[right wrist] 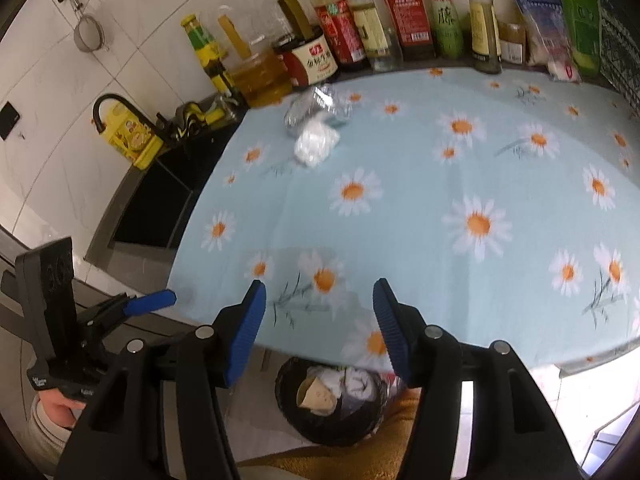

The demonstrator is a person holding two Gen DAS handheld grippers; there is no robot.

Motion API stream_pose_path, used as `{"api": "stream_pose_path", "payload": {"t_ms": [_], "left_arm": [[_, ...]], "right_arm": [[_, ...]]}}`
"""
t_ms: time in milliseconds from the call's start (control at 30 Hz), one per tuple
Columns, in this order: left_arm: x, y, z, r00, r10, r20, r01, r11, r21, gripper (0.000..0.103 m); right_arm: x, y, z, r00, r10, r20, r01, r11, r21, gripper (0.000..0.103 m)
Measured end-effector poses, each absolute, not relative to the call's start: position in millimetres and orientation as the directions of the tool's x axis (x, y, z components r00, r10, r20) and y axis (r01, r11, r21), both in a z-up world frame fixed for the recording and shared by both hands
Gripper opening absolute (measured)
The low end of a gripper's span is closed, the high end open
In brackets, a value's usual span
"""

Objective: Collect trash
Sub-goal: 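Move both tools back toward the foil wrapper and white tissue, then grasp the white tissue ball with the left tool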

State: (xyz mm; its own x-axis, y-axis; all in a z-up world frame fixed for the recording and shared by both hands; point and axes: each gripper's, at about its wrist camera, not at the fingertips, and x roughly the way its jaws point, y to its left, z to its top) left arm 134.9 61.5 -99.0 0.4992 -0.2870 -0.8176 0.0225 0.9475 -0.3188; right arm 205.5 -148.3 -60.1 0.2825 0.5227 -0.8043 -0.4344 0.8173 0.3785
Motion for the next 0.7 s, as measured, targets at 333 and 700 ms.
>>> {"api": "stream_pose_path", "payload": {"t_ms": [333,700], "left_arm": [[235.9,66.2,-93.1,0.532,-0.246,-0.811,-0.015,0.954,-0.299,0.092],[327.0,56.9,-117.2,0.487,-0.168,-0.857,-0.073,0.970,-0.231,0.090]], "right_arm": [[262.8,-160.7,-58.1,0.273,0.541,-0.795,-0.447,0.804,0.393,0.058],[326.8,-178.7,-75.0,0.235,0.551,-0.801,-0.456,0.790,0.409,0.058]]}}
